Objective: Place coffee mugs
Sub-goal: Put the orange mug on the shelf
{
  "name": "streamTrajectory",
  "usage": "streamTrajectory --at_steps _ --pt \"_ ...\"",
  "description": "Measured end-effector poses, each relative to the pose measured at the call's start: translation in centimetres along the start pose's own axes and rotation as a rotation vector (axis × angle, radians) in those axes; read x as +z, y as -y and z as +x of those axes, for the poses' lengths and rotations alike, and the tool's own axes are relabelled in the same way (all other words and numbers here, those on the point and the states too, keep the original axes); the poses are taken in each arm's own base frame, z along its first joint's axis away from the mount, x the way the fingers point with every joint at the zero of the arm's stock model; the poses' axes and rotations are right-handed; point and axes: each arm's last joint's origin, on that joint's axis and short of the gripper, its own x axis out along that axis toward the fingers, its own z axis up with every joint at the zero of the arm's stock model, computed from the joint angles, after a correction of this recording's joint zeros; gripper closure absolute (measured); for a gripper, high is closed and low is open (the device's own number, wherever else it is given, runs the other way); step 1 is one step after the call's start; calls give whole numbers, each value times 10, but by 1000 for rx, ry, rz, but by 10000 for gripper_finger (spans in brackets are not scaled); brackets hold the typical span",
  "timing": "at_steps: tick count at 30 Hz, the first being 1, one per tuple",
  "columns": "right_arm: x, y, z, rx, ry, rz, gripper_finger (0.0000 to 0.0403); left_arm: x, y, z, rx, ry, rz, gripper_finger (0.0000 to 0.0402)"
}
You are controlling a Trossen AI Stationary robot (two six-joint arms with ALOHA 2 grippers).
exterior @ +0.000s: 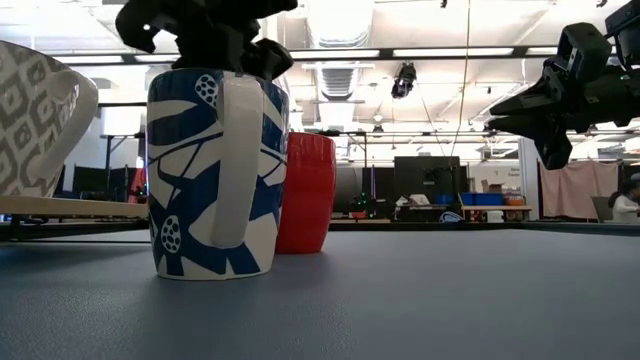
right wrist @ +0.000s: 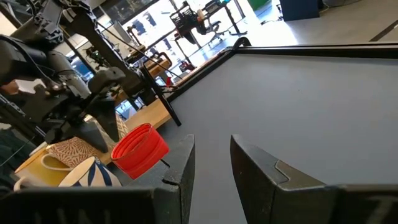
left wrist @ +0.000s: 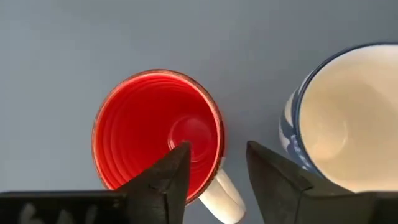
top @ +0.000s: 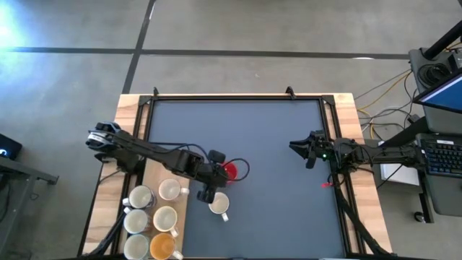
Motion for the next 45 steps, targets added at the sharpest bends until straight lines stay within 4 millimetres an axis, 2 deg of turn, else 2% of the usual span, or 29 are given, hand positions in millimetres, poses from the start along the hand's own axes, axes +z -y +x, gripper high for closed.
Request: streamTrajectory --at_steps 5,10,14,20,24,30,36,45 --pt "0 0 0 0 0 0 312 -3 -6 14 5 -40 -9 252" --pt "0 0 0 0 0 0 312 -5 -5 30 -6 -81 0 262" --pt "0 0 0 0 0 0 312 -4 -5 34 -9 -86 5 299" --pt "0 0 0 0 0 0 312 -4 -4 37 -19 -106 48 388" --pt "0 0 0 0 0 0 312 -5 -5 34 -18 -115 67 388" --pt "0 0 0 0 1 1 312 -11 -5 13 -81 -145 120 393" --pt "0 0 0 0 1 0 312 -19 -8 -28 -116 -143 138 393" --pt "0 0 0 0 0 0 312 -58 -19 -81 -88 -150 179 393"
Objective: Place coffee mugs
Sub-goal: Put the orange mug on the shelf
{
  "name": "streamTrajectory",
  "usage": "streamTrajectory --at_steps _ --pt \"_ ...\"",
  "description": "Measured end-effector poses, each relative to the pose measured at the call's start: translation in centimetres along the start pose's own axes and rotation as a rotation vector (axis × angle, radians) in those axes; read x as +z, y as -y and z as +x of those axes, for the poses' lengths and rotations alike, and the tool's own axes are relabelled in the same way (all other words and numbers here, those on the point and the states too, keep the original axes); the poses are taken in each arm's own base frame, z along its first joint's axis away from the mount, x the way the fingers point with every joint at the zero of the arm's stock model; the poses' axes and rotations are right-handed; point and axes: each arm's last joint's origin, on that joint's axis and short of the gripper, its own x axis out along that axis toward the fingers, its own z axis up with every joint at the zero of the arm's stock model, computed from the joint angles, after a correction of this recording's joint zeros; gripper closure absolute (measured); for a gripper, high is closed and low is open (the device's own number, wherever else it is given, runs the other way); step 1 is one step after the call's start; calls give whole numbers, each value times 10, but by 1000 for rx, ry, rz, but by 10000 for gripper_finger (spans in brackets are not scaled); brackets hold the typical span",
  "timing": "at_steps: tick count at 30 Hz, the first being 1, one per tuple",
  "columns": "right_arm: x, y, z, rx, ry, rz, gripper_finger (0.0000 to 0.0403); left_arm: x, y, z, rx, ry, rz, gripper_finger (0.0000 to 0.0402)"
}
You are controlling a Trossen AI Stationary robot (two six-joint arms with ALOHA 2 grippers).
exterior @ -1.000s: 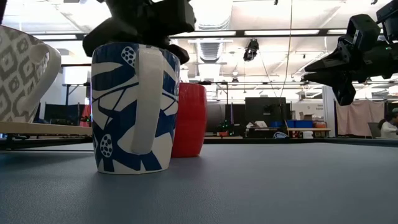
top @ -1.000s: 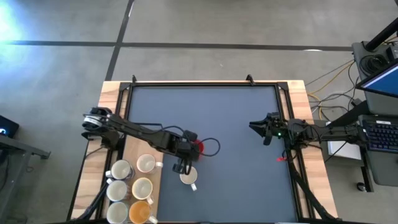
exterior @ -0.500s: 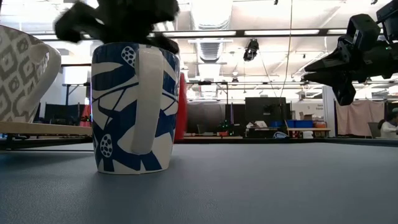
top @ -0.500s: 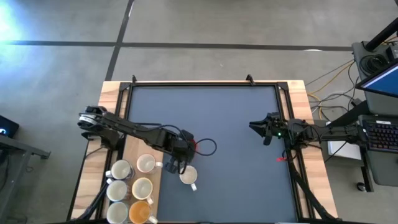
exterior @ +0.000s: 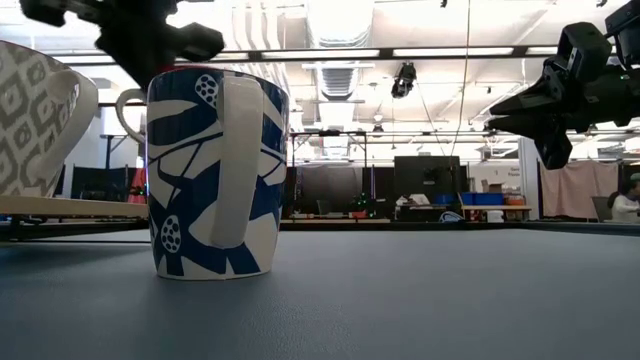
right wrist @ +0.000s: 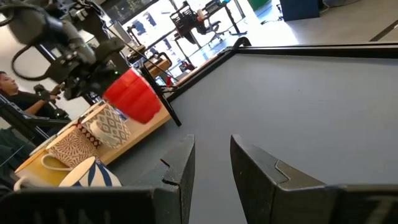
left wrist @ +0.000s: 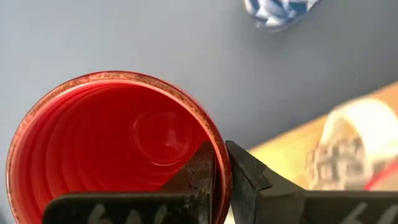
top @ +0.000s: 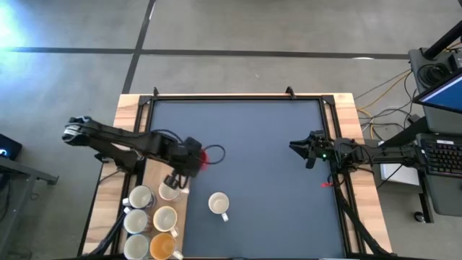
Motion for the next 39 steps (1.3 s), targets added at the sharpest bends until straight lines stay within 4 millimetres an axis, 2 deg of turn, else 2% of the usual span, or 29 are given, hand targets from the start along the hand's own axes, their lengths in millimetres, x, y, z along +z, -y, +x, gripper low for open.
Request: streamTrajectory --at_steps 6,17,27,32,39 --pt "0 0 0 0 0 0 312 -34 8 -15 10 15 -45 393" --pt "0 0 0 0 0 0 312 -86 28 -40 -74 -110 -212 393" --pt "0 0 0 0 0 0 312 -120 53 -63 -151 -68 -390 393" --pt "0 0 0 0 0 0 312 -132 66 -61 -199 -59 -438 393" --pt "0 0 0 0 0 0 312 -136 81 -53 -237 -103 -430 393"
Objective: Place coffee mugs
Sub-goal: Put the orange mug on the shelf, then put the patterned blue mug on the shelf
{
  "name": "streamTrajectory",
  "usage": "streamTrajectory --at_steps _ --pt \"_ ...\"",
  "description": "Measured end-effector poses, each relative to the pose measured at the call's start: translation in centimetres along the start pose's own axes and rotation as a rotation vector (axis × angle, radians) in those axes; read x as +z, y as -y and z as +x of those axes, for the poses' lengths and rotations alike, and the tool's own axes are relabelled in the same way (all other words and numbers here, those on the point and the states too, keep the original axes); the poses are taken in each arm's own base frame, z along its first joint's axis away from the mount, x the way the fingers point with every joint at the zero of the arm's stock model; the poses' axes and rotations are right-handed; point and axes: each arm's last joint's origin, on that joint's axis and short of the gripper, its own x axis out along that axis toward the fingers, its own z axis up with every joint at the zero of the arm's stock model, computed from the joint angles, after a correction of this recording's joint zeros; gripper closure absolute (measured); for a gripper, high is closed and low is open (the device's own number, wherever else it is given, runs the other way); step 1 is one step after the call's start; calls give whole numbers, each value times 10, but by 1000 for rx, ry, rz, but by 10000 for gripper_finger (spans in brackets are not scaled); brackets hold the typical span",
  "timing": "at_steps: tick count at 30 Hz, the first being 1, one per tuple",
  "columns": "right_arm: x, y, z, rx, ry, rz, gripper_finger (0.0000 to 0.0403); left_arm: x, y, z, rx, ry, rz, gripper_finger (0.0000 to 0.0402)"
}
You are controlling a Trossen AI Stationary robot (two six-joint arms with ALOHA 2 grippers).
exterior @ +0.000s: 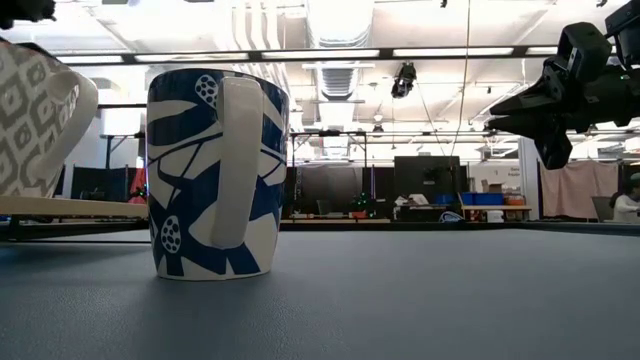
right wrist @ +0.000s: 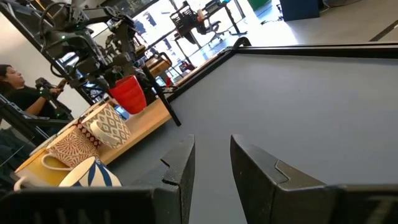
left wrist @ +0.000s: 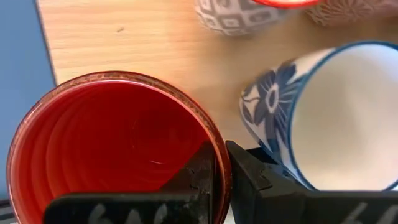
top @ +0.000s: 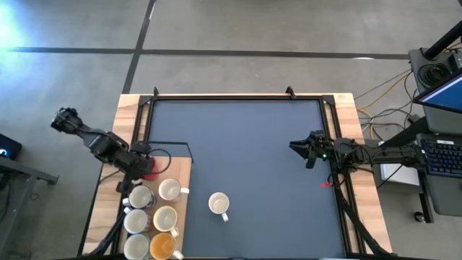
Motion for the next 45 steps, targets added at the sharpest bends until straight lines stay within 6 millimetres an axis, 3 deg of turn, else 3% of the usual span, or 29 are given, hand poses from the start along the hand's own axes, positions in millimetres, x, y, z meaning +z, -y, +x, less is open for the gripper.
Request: streamTrajectory --at_steps 19,25,45 --pt "0 0 0 0 0 0 312 0 14 19 58 9 16 392" --pt "0 0 0 0 0 0 312 0 14 24 42 7 -13 374" --pt "0 0 0 0 0 0 312 1 16 -3 -1 65 -192 315"
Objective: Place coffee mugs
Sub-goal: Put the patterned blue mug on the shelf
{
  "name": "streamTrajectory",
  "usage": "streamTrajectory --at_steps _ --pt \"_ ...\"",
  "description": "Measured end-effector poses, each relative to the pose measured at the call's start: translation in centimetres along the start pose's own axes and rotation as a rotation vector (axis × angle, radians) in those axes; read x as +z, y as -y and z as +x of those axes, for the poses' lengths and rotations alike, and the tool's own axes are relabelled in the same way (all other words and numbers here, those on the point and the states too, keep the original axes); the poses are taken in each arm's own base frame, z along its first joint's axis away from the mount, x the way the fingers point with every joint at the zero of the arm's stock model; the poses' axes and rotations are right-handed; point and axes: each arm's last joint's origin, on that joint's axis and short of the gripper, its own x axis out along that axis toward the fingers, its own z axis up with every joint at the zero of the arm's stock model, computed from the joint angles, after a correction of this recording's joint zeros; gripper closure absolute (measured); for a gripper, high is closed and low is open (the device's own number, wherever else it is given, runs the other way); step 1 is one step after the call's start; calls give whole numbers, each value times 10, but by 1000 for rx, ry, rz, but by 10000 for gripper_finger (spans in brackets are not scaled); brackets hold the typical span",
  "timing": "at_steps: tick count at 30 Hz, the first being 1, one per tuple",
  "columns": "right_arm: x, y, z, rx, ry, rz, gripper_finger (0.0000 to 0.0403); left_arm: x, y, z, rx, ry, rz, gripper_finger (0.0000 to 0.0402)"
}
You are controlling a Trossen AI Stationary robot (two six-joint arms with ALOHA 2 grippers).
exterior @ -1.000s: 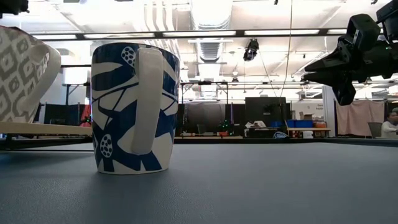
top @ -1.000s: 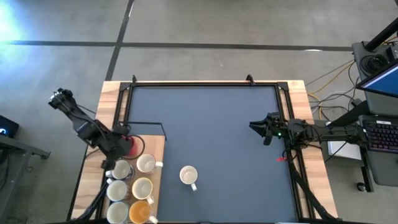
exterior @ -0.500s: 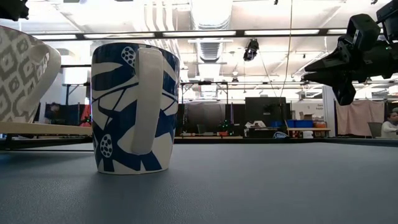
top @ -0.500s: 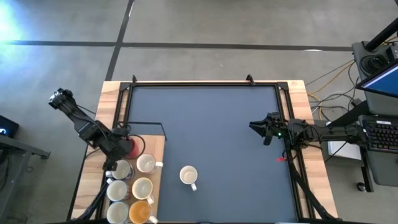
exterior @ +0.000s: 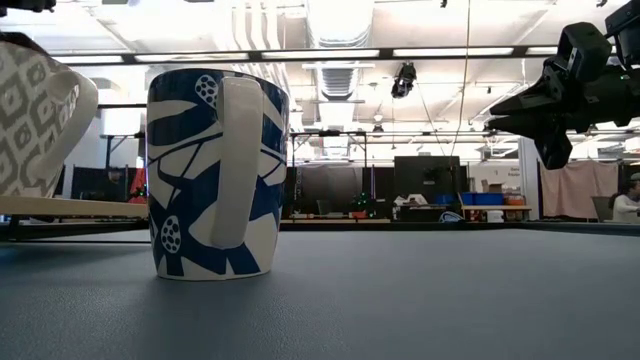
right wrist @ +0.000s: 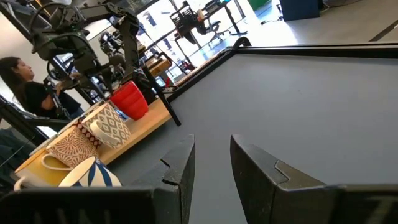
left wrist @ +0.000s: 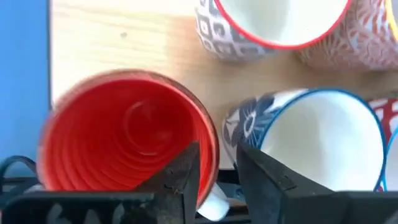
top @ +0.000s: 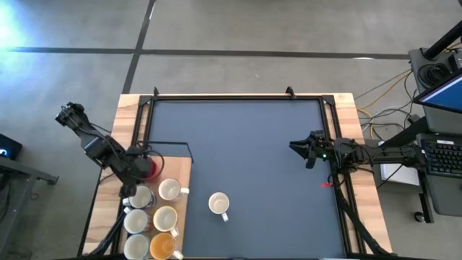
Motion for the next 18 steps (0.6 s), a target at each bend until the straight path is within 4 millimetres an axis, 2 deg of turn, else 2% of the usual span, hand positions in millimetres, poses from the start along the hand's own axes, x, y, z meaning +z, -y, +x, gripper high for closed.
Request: streamTrajectory --at_steps 10,15,18 --pt "0 0 0 0 0 0 312 8 5 -15 8 80 -50 312" --pt "0 0 0 0 0 0 312 20 11 -25 47 189 -62 312" --pt "0 0 0 0 0 0 312 29 18 -25 48 256 -61 312"
